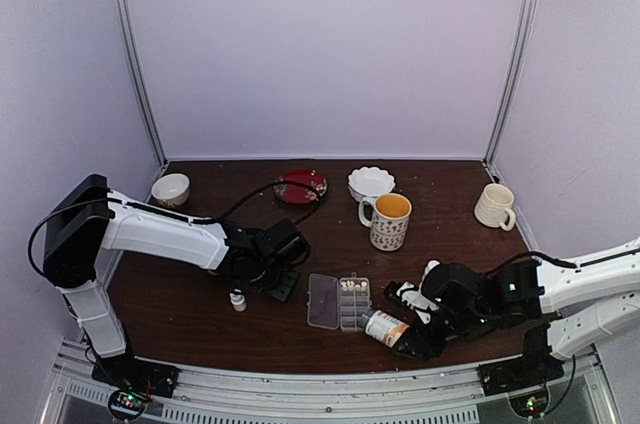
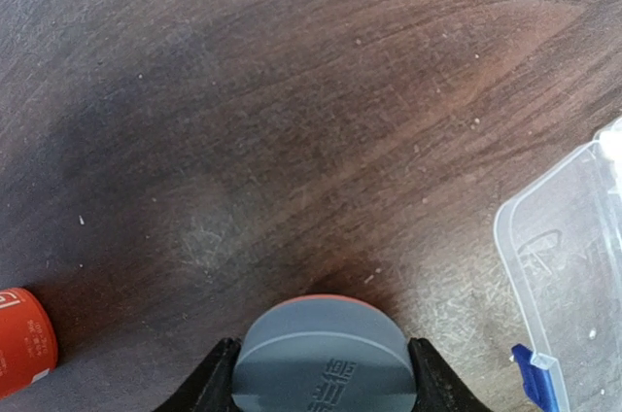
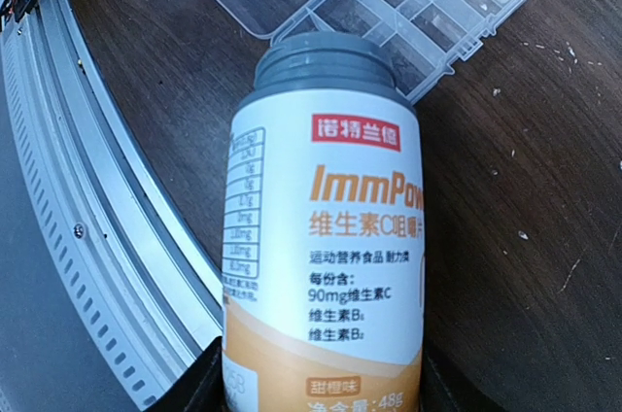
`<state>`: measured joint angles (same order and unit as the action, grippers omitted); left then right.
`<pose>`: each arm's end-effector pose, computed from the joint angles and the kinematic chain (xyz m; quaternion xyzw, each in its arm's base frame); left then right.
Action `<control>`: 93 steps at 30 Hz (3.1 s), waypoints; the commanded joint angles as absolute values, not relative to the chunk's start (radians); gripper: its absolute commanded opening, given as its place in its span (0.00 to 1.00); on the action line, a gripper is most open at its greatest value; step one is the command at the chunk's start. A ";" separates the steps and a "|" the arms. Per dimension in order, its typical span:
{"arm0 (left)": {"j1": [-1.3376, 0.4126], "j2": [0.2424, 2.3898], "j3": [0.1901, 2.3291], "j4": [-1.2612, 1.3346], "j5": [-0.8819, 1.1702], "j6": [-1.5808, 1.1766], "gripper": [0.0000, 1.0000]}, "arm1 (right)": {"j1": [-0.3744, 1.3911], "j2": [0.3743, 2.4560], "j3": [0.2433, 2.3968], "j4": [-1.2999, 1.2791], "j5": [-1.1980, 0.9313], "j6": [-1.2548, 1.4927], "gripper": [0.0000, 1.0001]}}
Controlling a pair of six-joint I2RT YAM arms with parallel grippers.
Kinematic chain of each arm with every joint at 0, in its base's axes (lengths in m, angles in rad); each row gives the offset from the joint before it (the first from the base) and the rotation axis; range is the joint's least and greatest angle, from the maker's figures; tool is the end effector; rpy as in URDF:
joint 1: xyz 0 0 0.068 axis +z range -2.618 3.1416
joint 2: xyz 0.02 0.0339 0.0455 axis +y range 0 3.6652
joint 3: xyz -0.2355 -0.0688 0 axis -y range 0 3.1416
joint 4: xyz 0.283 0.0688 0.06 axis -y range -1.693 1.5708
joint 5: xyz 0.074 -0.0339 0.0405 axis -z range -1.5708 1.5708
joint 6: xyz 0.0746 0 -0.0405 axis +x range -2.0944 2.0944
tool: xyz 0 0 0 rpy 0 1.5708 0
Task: Sort the pills into containers
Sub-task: Place the lid of the pill bottle at the center of the board, then pour the pill into the compartment of the pill container.
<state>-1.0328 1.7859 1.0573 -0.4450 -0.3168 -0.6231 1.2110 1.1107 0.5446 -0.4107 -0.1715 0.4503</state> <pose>0.2133 -0.3122 0.0663 0.1665 0.9542 -0.0389 0.2457 0.0828 0.2563 0.1011 -0.3770 0.8753 0.2705 0.1362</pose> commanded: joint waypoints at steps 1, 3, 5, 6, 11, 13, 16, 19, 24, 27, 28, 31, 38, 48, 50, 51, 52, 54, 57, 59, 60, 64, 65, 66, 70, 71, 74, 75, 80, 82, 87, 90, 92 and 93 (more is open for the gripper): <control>-1.030 1.781 1.089 -0.436 -0.292 -0.614 0.46 | 1.212 1.133 0.605 -0.422 -0.179 0.428 0.00; -1.029 1.781 1.091 -0.436 -0.291 -0.611 0.48 | 1.213 1.116 0.586 -0.390 -0.171 0.441 0.00; -1.029 1.781 1.093 -0.437 -0.291 -0.609 0.50 | 1.212 1.128 0.588 -0.410 -0.160 0.439 0.00; -1.029 1.780 1.094 -0.438 -0.293 -0.610 0.51 | 1.212 1.137 0.606 -0.426 -0.158 0.434 0.00; -1.029 1.783 1.098 -0.441 -0.287 -0.610 0.54 | 1.213 1.165 0.621 -0.439 -0.119 0.444 0.00; -1.028 1.783 1.098 -0.443 -0.287 -0.610 0.54 | 1.212 1.183 0.646 -0.467 -0.149 0.432 0.00; -1.030 1.785 1.095 -0.443 -0.282 -0.609 0.59 | 1.212 1.163 0.621 -0.418 -0.145 0.460 0.00; -1.029 1.785 1.096 -0.451 -0.284 -0.615 0.65 | 1.213 1.182 0.655 -0.467 -0.162 0.452 0.00; -1.030 1.785 1.101 -0.459 -0.287 -0.618 0.69 | 1.213 1.171 0.672 -0.489 -0.141 0.475 0.00; -1.028 1.787 1.104 -0.460 -0.286 -0.619 0.70 | 1.212 1.178 0.684 -0.514 -0.146 0.469 0.00; -1.029 1.787 1.106 -0.460 -0.286 -0.620 0.71 | 1.212 1.170 0.673 -0.496 -0.150 0.477 0.00; -1.030 1.780 1.106 -0.464 -0.284 -0.622 0.72 | 1.212 1.196 0.689 -0.520 -0.149 0.474 0.00; -1.030 1.743 1.101 -0.480 -0.301 -0.630 0.72 | 1.212 1.211 0.725 -0.576 -0.111 0.474 0.00; -1.030 1.727 1.106 -0.483 -0.291 -0.635 0.72 | 1.213 1.233 0.728 -0.543 -0.155 0.470 0.00; -1.028 1.726 1.105 -0.483 -0.290 -0.635 0.72 | 1.214 1.244 0.739 -0.576 -0.139 0.466 0.00; -1.029 1.725 1.105 -0.482 -0.290 -0.636 0.72 | 1.214 1.261 0.763 -0.621 -0.139 0.457 0.00; -1.029 1.724 1.104 -0.482 -0.289 -0.635 0.72 | 1.213 1.270 0.783 -0.642 -0.142 0.450 0.00; -1.028 1.724 1.105 -0.482 -0.288 -0.634 0.72 | 1.214 1.254 0.792 -0.633 -0.154 0.457 0.00; -1.029 1.726 1.110 -0.482 -0.288 -0.629 0.72 | 1.214 1.260 0.804 -0.654 -0.148 0.456 0.00; -1.029 1.724 1.112 -0.483 -0.288 -0.629 0.72 | 1.214 1.280 0.832 -0.693 -0.157 0.444 0.00; -1.029 1.725 1.112 -0.482 -0.287 -0.629 0.72 | 1.213 1.277 0.834 -0.692 -0.163 0.444 0.00; -1.030 1.728 1.116 -0.482 -0.287 -0.628 0.72 | 1.214 1.292 0.829 -0.705 -0.131 0.429 0.00; -1.029 1.727 1.117 -0.484 -0.287 -0.626 0.72 | 1.213 1.301 0.841 -0.715 -0.134 0.424 0.00; -1.029 1.726 1.117 -0.484 -0.285 -0.625 0.72 | 1.213 1.299 0.842 -0.704 -0.144 0.426 0.00; -1.028 1.724 1.119 -0.486 -0.285 -0.623 0.72 | 1.213 1.304 0.833 -0.700 -0.129 0.430 0.00; -1.029 1.725 1.120 -0.487 -0.286 -0.621 0.72 | 1.213 1.315 0.855 -0.725 -0.125 0.422 0.00; -1.029 1.726 1.121 -0.488 -0.285 -0.621 0.71 | 1.213 1.291 0.854 -0.693 -0.135 0.434 0.00; -1.029 1.728 1.123 -0.488 -0.283 -0.619 0.71 | 1.213 1.293 0.846 -0.682 -0.124 0.438 0.00; -1.029 1.733 1.127 -0.489 -0.277 -0.613 0.71 | 1.217 1.337 0.877 -0.725 -0.144 0.421 0.00; -1.030 1.737 1.130 -0.488 -0.276 -0.610 0.71 | 1.217 1.330 0.858 -0.699 -0.134 0.427 0.00; -1.029 1.736 1.130 -0.489 -0.273 -0.609 0.71 | 1.217 1.338 0.892 -0.720 -0.136 0.417 0.00; -1.030 1.736 1.130 -0.488 -0.274 -0.604 0.71 | 1.216 1.363 0.911 -0.766 -0.106 0.406 0.00; -1.029 1.735 1.128 -0.489 -0.273 -0.605 0.71 | 1.217 1.383 0.927 -0.798 -0.102 0.395 0.00; -1.029 1.736 1.128 -0.487 -0.273 -0.606 0.71 | 1.217 1.369 0.916 -0.778 -0.112 0.401 0.00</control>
<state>-1.0328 1.7535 1.1057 -0.4919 -0.2829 -0.6174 1.2125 1.3666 0.8883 -0.7609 -0.1352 0.4129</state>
